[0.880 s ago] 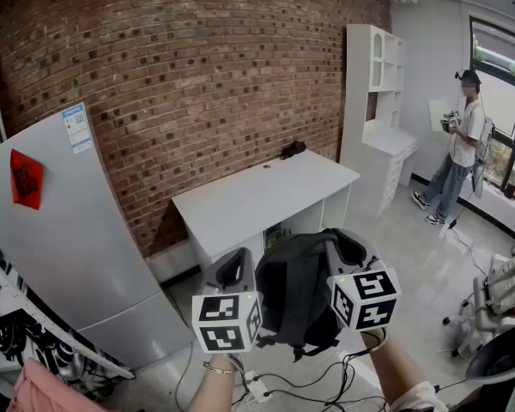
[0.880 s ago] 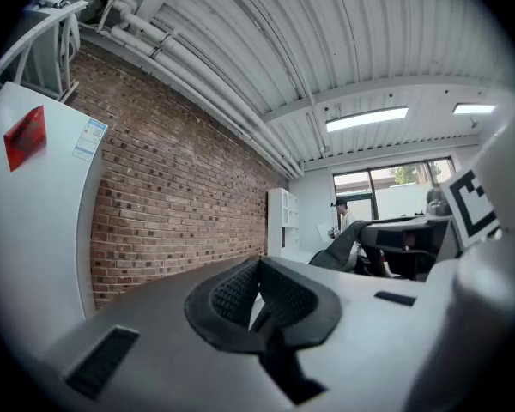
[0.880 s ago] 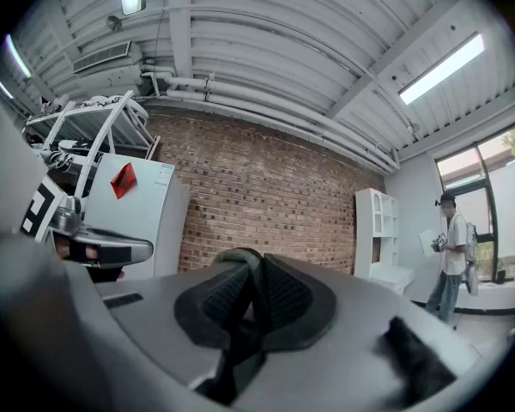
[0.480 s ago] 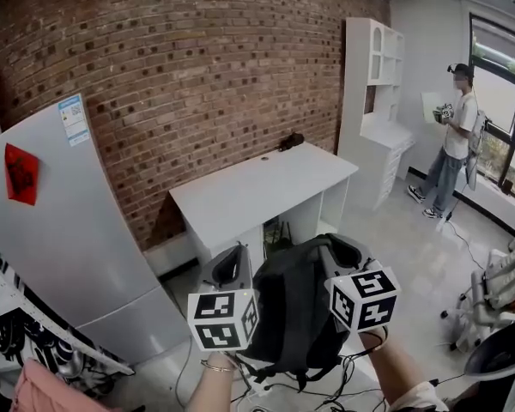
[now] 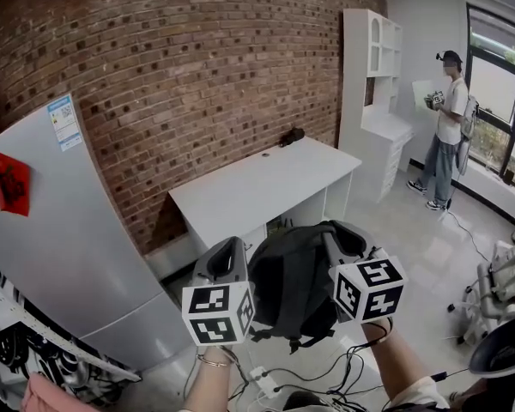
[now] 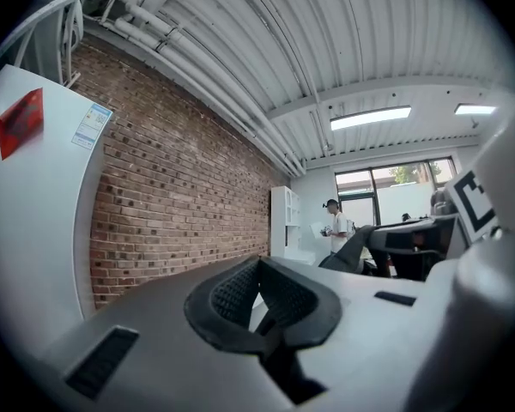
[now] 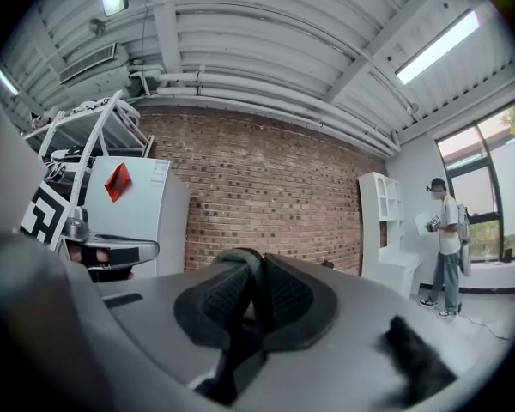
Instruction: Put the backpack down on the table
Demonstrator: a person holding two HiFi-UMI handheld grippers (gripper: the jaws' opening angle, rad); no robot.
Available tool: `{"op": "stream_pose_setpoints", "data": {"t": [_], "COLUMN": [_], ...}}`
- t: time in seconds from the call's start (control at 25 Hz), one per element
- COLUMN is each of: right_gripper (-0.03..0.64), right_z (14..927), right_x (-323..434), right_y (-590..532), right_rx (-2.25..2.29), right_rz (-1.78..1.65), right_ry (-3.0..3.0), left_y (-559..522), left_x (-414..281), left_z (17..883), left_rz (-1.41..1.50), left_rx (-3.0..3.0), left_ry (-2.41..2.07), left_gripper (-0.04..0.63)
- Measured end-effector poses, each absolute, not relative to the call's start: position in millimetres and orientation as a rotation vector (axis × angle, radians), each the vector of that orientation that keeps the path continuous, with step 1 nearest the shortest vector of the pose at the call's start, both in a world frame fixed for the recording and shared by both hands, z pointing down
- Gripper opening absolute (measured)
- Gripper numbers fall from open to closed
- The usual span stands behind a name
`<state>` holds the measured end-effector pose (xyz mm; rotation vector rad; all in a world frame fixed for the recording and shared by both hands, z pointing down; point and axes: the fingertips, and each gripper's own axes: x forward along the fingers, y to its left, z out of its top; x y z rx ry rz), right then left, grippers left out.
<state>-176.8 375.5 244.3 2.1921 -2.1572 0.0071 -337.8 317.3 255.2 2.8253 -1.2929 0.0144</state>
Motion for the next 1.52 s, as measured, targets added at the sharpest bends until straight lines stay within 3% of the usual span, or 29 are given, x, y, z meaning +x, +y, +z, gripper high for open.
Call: {"op": "stream_pose_setpoints", "data": {"t": [0.6,1.52], "right_gripper": [0.051,0.051], "right_z": [252.7,216.3], "right_x": [-112.5,55.9], "right_y": [272.7,91.1], "right_rx": [2.184,2.111], "right_rz": [0.037,-0.009], "right_ry": [-2.090,-2.189], "left_y": [214.4,32.6], "left_x": [-294.6,-126.7], "left_z": [259.8,235.5], "left_rz": [-0.010,-0.009], "left_rx": [2.806,2.765], "left_ry": [-1.320,-1.426], "left_gripper": [0.012,0.012]}}
